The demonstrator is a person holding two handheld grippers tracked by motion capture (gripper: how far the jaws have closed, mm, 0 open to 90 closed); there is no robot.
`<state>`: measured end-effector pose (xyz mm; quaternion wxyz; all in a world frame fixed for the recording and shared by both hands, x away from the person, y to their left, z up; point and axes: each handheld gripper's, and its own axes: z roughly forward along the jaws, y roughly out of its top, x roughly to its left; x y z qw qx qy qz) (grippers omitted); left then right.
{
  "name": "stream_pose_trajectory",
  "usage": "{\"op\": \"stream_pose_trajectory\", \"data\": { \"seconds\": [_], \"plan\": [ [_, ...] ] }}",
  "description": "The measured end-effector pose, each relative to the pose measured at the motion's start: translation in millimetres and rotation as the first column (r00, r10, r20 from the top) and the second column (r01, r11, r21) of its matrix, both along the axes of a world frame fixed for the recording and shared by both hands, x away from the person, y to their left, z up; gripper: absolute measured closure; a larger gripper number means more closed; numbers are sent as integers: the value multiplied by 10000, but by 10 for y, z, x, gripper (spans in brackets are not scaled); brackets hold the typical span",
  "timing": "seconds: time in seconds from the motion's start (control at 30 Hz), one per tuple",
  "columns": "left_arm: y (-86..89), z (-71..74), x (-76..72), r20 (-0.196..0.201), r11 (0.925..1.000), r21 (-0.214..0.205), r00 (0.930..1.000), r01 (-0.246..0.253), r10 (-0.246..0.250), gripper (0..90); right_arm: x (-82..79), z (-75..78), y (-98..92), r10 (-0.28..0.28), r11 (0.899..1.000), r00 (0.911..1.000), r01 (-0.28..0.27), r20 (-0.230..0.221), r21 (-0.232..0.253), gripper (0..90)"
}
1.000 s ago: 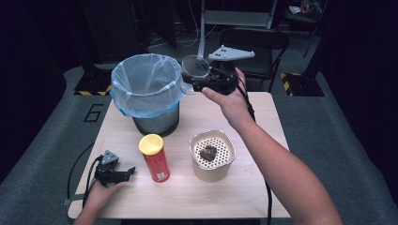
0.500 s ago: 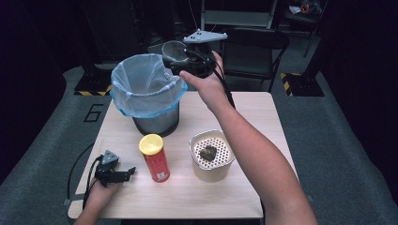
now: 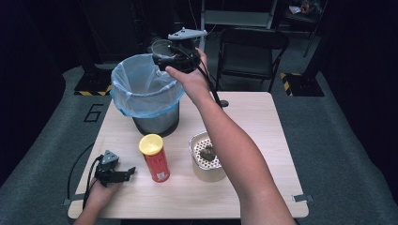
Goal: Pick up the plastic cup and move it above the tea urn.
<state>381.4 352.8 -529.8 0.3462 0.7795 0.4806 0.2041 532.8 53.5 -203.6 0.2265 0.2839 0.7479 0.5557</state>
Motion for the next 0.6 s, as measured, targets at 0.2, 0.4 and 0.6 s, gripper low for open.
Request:
{"op": "stream_pose_trajectory", "data": {
  "seconds": [0.2, 0.4, 0.6],
  "plan": [
    [0, -1, 1, 16, 10000, 13, 10000, -9, 9, 121, 102, -122, 125, -160, 9996, 9998, 157, -124, -215, 343],
    [3, 4, -3, -36, 10000, 33, 10000, 27, -27, 122, 184, -202, 255, -264, 9985, 9994, 254, -219, -480, 344],
    [3, 4, -3, -37, 10000, 40, 10000, 30, -30, 121, 251, -281, 325, -336, 9983, 9987, 317, -385, -487, 343]
  ]
}}
